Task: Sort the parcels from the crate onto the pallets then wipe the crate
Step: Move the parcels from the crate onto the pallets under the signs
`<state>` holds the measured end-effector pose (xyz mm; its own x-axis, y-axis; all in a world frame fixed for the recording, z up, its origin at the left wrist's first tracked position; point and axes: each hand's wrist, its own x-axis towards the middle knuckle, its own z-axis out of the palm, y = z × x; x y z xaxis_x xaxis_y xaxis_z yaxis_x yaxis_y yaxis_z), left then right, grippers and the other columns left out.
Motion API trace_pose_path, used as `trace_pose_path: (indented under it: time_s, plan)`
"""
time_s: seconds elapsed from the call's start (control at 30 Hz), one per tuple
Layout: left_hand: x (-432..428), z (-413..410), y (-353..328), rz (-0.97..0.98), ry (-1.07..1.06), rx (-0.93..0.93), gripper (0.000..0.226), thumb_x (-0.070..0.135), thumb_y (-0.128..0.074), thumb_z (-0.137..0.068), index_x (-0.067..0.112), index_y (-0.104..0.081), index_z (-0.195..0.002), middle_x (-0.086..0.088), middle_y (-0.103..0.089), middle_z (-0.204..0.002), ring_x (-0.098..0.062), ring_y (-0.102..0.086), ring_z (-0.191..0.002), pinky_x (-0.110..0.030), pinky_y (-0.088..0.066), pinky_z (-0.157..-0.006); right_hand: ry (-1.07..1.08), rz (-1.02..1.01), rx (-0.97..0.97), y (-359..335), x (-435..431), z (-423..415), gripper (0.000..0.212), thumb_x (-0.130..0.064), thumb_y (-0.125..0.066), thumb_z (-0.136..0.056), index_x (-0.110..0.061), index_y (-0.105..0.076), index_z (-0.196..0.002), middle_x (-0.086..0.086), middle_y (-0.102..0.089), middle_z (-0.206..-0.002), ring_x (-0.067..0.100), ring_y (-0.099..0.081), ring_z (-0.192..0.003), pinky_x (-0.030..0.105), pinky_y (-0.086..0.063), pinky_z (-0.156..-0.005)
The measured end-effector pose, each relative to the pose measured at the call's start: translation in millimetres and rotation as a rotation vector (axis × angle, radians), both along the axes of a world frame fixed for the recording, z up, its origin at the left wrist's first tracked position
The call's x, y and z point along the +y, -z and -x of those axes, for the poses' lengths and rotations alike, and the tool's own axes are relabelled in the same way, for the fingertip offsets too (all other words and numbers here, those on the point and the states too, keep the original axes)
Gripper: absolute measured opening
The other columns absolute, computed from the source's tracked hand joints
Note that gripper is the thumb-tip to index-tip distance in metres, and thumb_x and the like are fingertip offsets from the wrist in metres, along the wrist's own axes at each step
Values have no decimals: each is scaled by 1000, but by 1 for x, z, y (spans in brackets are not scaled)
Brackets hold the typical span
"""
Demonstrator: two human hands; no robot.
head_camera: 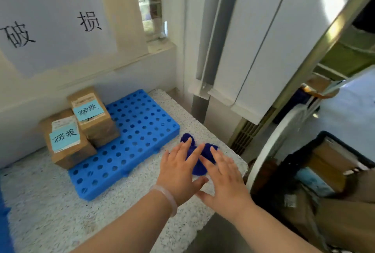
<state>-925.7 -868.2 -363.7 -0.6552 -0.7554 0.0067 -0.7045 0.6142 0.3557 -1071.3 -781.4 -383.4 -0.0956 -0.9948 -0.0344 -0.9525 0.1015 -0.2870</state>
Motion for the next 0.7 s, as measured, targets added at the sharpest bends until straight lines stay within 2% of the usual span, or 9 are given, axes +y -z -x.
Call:
trace_pose_path:
  time_s: [0.1,0.13,0.23,0.33,0.43,0.57,0.7]
  plan:
    - [25,40,-5,14,111,-10,86,62,-52,-88,47,4,-151,8,3,-164,-17,1,-150,-45,-5,-121,112,2,-38,-5,31,26,85,-68,-42,-78,-33,-20,-152,1,-9,-164,15,0,-150,48,-15,-121]
    - [35,54,-8,11,147,-16,85,61,-52,-89,47,4,-151,9,3,-164,-17,2,-150,-45,-5,-122,134,2,-36,-6,41,36,83,-65,-44,-80,-32,-21,-152,1,-8,-164,15,1,-150,49,-17,-121]
    - [60,100,-15,12,259,-14,83,57,-53,-90,48,3,-151,7,2,-164,-17,1,-151,-44,-7,-122,211,27,-30,-14,78,71,83,-55,-51,-89,-37,-4,-155,-9,16,-161,8,22,-145,42,3,-123]
    - [89,153,-21,23,349,-8,87,58,-56,-87,51,6,-148,4,-2,-164,-21,-3,-151,-44,-9,-121,302,14,-11,-25,125,115,86,-57,-54,-90,-38,0,-154,-11,23,-160,7,29,-143,39,12,-121]
    - [128,207,-26,19,419,-4,89,59,-58,-87,48,2,-151,4,-3,-164,-23,-4,-151,-41,-3,-122,445,5,-27,-34,181,168,86,-60,-55,-89,-46,2,-151,-11,22,-160,12,22,-147,39,7,-121]
    - [185,280,-35,42,516,-26,87,57,-52,-90,45,8,-152,3,3,-164,-22,-2,-151,-47,-11,-121,612,24,-7,-38,251,232,88,-62,-59,-86,-46,-1,-151,-11,19,-161,16,10,-150,36,-1,-117]
    - [229,336,-34,16,551,-47,88,58,-52,-91,47,11,-151,5,5,-164,-21,1,-150,-49,-11,-121,676,17,-32,-42,300,276,93,-62,-60,-86,-46,5,-151,-12,21,-160,17,12,-150,39,-2,-121]
